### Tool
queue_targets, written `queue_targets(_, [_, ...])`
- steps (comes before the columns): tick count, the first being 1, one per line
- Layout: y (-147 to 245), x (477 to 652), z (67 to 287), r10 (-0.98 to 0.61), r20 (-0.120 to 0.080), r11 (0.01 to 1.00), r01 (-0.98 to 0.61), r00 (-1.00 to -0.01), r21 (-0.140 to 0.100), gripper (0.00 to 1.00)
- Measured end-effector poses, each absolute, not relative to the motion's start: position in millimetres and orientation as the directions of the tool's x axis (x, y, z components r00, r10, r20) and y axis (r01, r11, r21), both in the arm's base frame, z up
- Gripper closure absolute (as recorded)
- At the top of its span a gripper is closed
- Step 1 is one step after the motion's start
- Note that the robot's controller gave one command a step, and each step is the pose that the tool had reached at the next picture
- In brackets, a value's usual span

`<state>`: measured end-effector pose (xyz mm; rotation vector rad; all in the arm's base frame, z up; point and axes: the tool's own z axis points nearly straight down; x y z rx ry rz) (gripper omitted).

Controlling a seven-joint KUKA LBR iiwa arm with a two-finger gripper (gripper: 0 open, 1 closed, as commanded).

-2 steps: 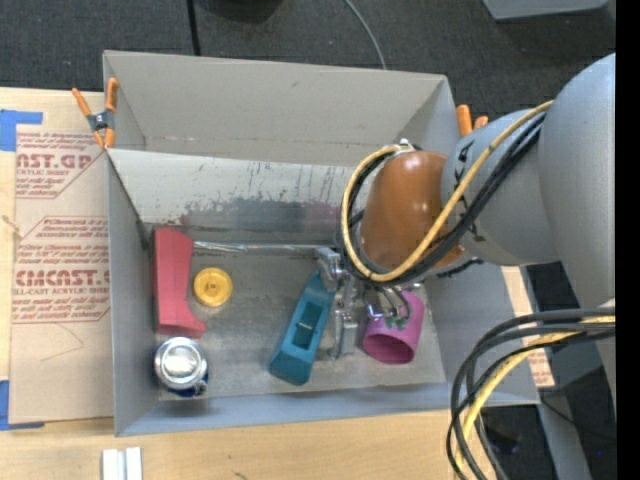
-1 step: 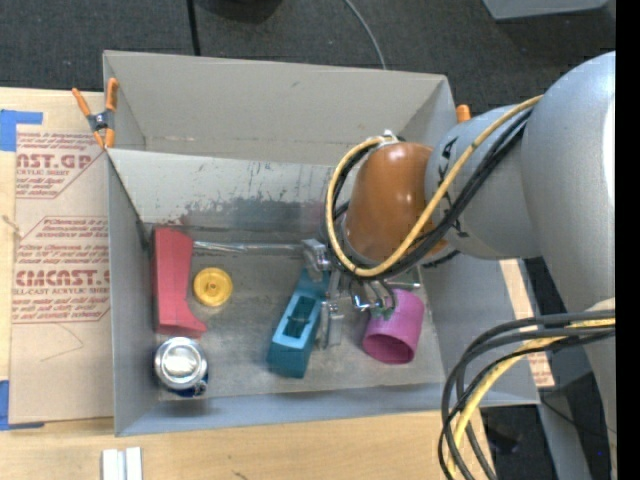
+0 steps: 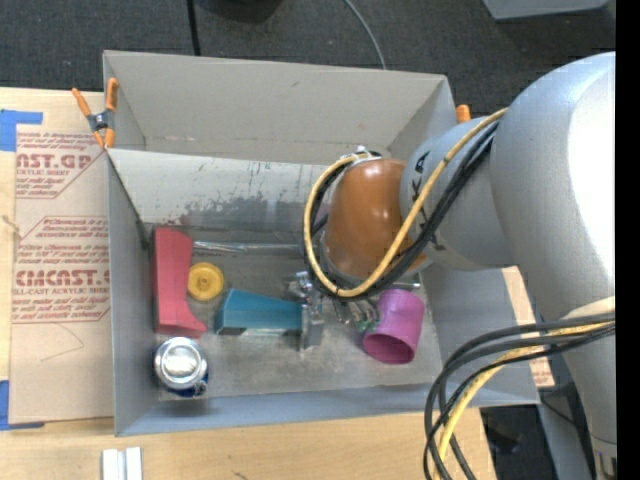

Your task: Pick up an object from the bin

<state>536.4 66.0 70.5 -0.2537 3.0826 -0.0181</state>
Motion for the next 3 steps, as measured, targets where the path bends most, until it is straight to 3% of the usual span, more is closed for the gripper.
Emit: queue_targets(3, [68.0,544.2,69.5,-0.195,-0.041,0.981,-0.195,-0.98,-0.018,1.0])
